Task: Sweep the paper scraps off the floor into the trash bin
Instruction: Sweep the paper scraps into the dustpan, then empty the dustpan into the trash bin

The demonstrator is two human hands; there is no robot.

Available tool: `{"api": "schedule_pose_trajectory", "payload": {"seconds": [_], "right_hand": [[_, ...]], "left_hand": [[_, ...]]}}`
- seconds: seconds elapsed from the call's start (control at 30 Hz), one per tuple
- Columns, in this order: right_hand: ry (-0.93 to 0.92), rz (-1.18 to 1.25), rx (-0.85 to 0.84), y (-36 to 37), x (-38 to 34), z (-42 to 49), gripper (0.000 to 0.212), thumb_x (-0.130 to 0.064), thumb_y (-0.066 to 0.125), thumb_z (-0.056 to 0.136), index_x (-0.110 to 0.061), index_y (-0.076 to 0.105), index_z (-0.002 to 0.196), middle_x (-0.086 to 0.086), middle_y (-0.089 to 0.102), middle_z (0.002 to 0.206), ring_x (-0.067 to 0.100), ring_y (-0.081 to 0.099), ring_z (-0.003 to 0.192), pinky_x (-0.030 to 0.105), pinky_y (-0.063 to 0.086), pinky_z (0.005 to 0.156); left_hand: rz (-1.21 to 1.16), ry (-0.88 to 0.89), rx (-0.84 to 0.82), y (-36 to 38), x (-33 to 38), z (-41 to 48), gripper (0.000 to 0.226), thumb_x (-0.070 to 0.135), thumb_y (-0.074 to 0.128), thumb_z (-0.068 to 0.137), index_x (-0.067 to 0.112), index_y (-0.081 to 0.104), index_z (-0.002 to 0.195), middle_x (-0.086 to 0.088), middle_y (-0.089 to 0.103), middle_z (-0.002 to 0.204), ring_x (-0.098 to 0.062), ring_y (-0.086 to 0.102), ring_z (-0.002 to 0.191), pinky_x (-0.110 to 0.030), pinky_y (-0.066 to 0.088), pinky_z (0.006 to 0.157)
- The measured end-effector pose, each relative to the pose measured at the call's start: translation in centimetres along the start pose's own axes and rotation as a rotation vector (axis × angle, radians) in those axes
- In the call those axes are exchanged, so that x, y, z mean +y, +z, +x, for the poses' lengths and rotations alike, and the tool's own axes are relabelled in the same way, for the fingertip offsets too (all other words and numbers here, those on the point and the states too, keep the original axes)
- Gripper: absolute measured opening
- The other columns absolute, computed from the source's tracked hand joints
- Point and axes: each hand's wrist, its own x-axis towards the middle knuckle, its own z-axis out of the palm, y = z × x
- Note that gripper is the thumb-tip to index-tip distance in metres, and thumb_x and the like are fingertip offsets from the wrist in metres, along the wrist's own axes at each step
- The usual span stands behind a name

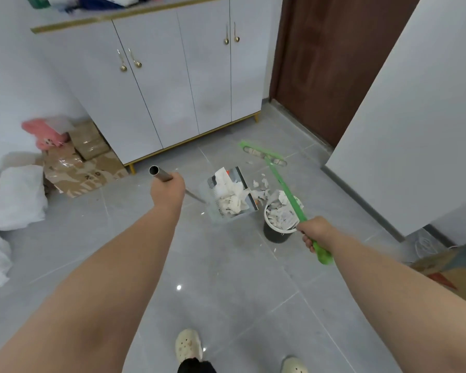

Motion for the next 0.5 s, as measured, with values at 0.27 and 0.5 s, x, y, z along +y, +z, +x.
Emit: {"api": "schedule_pose_trajectory", "payload": {"seconds": [0.27, 0.5], "right_hand": [[0.021, -0.112, 0.083, -12.0, 7.6, -0.7, 0.023, -0.004, 0.048, 0.091, -0.001, 0.044, 0.068, 0.012, 0.044, 0.053, 0.019, 0.038, 0.042, 0.019, 0.032, 0.041], [0.083, -0.106, 0.069, -15.2, 13.1, 0.0, 0.027, -0.005, 0.046, 0.092, -0.001, 0.043, 0.066, 0.012, 0.044, 0.048, 0.020, 0.039, 0.041, 0.024, 0.032, 0.043]], "left_hand": [[-0.040, 0.132, -0.029, 7.6, 1.0, -11.4, 0.025, 0.017, 0.048, 0.089, 0.017, 0.052, 0.063, -0.007, 0.052, 0.069, -0.021, 0.051, 0.062, -0.027, 0.041, 0.059], [0.067, 0.299, -0.133, 14.1, -1.2, -18.2, 0.023, 0.012, 0.049, 0.092, 0.011, 0.062, 0.073, -0.009, 0.065, 0.081, -0.018, 0.055, 0.074, -0.028, 0.045, 0.070]]}}
